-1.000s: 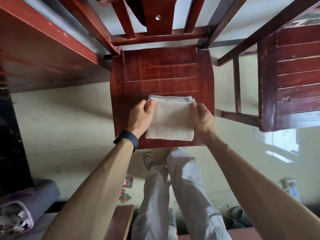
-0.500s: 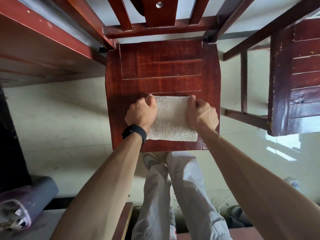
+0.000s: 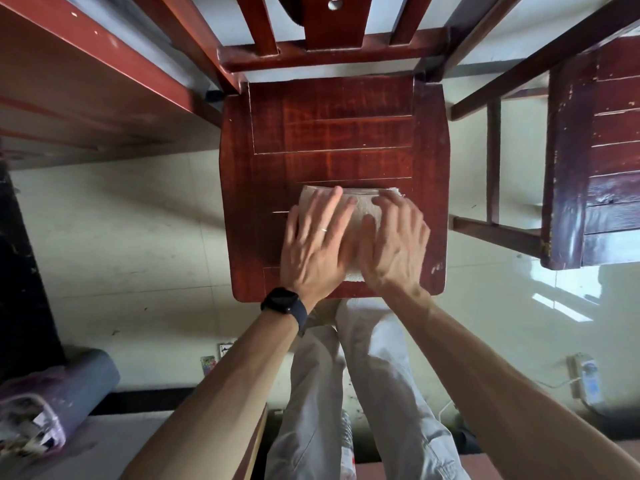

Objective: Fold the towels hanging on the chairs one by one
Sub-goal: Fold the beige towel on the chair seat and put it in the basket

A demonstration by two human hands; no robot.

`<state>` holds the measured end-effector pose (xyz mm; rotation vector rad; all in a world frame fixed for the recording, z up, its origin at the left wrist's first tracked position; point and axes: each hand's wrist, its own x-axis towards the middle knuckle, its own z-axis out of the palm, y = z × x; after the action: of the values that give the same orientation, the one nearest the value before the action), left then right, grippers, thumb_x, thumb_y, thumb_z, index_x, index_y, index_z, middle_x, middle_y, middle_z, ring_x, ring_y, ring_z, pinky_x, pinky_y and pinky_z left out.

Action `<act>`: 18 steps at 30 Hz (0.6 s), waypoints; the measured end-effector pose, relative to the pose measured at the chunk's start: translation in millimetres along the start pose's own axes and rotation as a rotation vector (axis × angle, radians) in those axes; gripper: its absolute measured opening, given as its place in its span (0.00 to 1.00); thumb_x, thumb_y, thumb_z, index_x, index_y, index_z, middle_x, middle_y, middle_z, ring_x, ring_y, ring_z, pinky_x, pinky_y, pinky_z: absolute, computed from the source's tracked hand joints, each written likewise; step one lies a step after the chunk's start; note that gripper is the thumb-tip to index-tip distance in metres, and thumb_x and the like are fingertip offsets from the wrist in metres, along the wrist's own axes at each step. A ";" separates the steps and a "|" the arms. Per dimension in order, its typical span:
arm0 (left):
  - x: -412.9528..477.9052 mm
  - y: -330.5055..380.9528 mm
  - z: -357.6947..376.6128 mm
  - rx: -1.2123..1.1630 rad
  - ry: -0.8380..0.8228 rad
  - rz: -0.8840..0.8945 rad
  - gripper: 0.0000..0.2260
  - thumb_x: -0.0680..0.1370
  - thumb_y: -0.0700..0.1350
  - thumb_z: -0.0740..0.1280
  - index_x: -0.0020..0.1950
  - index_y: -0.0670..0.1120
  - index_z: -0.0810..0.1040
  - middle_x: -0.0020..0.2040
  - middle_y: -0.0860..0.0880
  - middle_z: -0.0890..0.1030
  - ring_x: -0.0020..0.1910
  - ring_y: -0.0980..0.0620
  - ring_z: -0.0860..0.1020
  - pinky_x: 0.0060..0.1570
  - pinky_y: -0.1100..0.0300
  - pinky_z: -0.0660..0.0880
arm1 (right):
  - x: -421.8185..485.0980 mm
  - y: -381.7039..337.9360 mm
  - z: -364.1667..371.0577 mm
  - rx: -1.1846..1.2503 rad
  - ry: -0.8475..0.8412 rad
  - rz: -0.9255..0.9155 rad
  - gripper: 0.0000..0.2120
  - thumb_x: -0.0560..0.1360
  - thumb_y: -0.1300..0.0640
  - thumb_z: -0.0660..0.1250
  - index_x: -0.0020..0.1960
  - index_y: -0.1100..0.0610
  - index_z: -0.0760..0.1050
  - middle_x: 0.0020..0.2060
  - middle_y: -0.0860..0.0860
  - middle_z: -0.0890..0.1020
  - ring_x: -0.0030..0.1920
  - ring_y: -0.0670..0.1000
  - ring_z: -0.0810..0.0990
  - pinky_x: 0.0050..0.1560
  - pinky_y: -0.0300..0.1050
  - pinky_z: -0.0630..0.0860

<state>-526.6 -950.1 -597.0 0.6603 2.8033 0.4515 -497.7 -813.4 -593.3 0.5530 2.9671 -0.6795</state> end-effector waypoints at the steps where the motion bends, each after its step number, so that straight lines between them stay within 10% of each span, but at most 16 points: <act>1: -0.1 -0.8 5.5 0.015 -0.050 -0.005 0.24 0.80 0.51 0.60 0.77 0.48 0.66 0.80 0.49 0.61 0.79 0.46 0.57 0.75 0.39 0.54 | -3.2 1.5 6.1 -0.024 -0.068 -0.088 0.22 0.81 0.51 0.55 0.71 0.57 0.71 0.73 0.53 0.72 0.74 0.56 0.68 0.69 0.54 0.64; 6: 5.5 -24.3 27.1 0.061 -0.129 -0.025 0.26 0.82 0.55 0.55 0.80 0.56 0.58 0.81 0.52 0.55 0.80 0.48 0.51 0.74 0.34 0.51 | 5.6 25.2 26.6 -0.169 -0.271 -0.163 0.27 0.84 0.45 0.49 0.81 0.51 0.55 0.81 0.49 0.56 0.81 0.49 0.50 0.78 0.65 0.48; 18: 3.5 -22.2 34.4 -0.005 -0.101 -0.193 0.31 0.78 0.60 0.59 0.80 0.58 0.56 0.82 0.49 0.50 0.80 0.44 0.51 0.74 0.34 0.51 | 3.5 16.3 37.7 -0.202 -0.211 0.150 0.32 0.83 0.38 0.46 0.82 0.50 0.46 0.82 0.51 0.48 0.81 0.53 0.45 0.78 0.66 0.44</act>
<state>-528.7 -959.0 -637.2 0.3939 2.7340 0.3762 -496.4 -814.7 -634.5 0.6362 2.7222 -0.3917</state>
